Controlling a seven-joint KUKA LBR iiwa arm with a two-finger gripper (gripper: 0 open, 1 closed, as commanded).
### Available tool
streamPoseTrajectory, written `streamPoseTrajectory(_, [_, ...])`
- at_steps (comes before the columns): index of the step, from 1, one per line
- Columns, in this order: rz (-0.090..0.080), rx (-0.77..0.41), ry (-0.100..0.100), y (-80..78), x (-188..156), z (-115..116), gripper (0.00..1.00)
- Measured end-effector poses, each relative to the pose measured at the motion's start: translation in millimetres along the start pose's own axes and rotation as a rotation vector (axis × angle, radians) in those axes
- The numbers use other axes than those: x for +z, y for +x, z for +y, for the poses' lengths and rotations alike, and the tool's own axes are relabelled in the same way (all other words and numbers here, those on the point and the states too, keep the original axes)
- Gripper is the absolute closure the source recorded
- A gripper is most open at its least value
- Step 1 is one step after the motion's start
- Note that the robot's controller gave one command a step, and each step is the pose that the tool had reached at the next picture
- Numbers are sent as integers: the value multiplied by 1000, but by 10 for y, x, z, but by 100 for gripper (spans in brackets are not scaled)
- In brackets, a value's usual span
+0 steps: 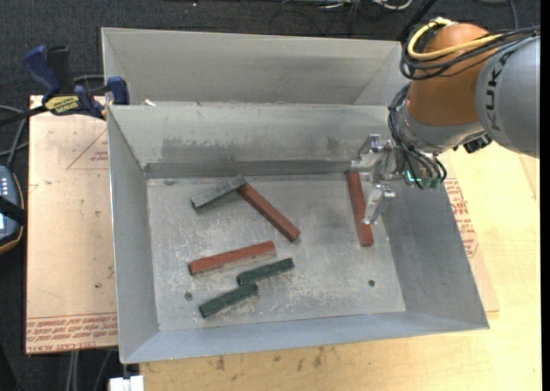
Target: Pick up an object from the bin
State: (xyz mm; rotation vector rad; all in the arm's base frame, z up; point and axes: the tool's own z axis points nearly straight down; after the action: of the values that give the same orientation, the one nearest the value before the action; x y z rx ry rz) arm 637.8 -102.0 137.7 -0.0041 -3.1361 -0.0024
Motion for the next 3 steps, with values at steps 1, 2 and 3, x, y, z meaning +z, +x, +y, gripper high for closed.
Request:
streamPoseTrajectory(1, [-7, -2, 1, -19, -48, 2, 0])
streamPoseTrajectory(2, [-17, -98, 2, -69, 155, -90, 0])
streamPoseTrajectory(3, [-25, -287, 0, -179, 557, -293, 0])
